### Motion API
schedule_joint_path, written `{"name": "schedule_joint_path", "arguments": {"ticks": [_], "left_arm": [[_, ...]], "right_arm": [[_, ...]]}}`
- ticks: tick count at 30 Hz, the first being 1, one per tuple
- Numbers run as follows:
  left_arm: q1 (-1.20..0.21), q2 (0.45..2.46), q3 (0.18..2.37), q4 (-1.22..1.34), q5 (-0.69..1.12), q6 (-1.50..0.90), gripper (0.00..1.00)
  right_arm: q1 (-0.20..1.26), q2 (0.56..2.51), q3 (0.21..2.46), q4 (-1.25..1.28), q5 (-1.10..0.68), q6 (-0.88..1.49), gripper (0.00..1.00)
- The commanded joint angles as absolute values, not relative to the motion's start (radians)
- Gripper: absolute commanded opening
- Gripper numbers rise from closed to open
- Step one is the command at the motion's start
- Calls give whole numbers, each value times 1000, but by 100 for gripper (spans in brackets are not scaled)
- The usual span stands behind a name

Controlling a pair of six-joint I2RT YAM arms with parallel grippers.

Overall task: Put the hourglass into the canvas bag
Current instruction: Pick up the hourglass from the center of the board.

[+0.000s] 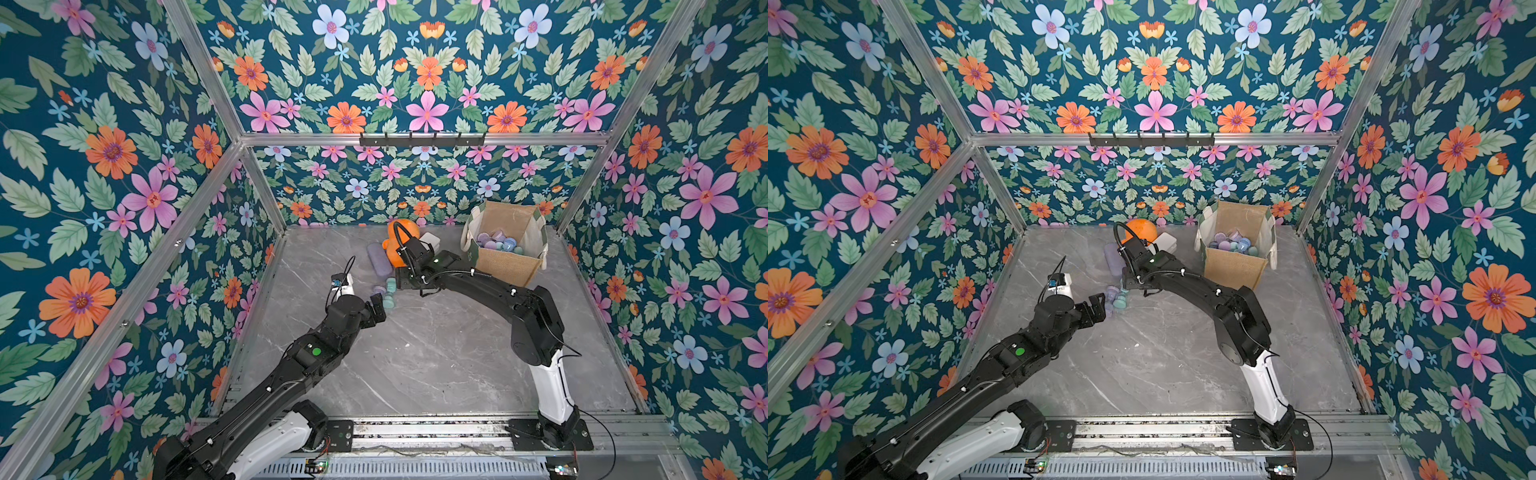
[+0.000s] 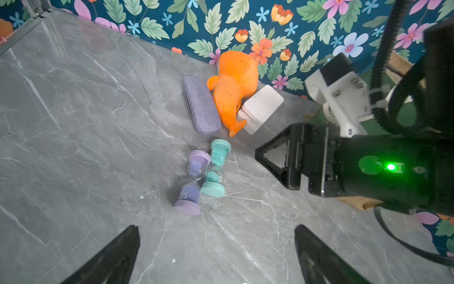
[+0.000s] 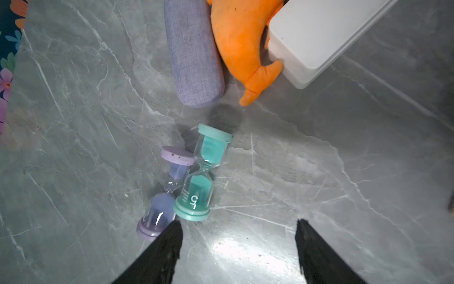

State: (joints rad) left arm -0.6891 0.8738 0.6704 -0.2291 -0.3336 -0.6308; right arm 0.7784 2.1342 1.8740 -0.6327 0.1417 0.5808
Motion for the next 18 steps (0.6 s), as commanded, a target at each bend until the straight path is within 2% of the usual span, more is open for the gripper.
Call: {"name": "schedule_joint_path", "arguments": {"ticks": [1,18], "left_arm": [[-688,847,658,-250,-375,-662,100],[-689,837,646,-264,-390,-680,100]], "right_arm": [[792,2177,1895,-609,158,642,74],[808,2392,2040,-631,101,664,74]]}}
